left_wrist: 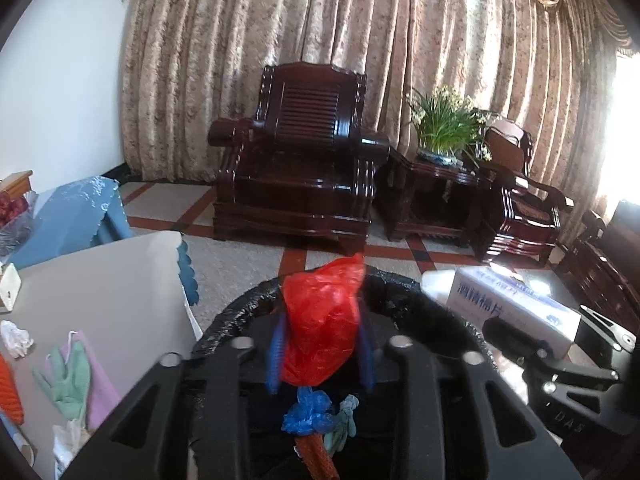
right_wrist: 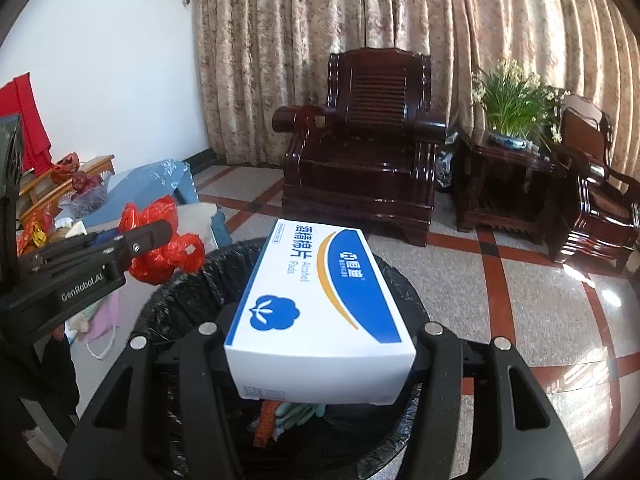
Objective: Collect trash
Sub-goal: 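Open both tools over the bin and move back to the table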
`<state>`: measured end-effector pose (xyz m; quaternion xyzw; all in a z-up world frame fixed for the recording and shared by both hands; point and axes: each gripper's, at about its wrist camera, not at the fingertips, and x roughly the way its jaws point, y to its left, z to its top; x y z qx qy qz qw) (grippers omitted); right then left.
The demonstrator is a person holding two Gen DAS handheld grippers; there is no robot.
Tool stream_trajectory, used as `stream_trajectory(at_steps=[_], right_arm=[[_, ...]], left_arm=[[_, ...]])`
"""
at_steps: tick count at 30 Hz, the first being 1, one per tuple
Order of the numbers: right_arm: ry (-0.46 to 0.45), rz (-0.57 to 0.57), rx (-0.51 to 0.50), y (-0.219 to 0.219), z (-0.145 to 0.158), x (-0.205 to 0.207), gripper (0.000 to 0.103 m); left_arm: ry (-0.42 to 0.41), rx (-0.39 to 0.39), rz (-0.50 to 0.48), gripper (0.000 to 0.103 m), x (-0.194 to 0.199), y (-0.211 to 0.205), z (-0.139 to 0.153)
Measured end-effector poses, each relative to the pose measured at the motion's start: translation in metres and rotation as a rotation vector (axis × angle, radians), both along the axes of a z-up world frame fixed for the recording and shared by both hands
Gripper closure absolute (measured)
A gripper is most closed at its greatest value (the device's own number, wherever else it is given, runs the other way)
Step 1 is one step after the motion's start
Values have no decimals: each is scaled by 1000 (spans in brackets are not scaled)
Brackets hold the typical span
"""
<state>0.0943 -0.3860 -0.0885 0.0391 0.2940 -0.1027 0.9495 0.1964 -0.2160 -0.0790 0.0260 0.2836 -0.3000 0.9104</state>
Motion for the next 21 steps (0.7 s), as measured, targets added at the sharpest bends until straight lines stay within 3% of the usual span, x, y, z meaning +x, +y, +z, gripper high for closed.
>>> stream_trajectory(at_steps=[1, 5, 7, 15, 21], right_arm=[[7, -15, -13, 0, -4, 1, 34], [5, -50, -26, -2, -9, -1, 11], [-17, -65, -21, 1, -7, -6, 7], [-51, -40, 51, 34, 3, -5, 5], [-71, 84, 72, 95, 7, 6, 5]], left_arm=[[10, 4, 1, 53, 3, -1, -1], [7, 2, 20, 38, 6, 9, 0], [-1, 6, 44, 32, 5, 22, 1], [-29, 46, 162, 25, -13, 108, 1], [-34, 87, 316, 25, -29, 192, -7]])
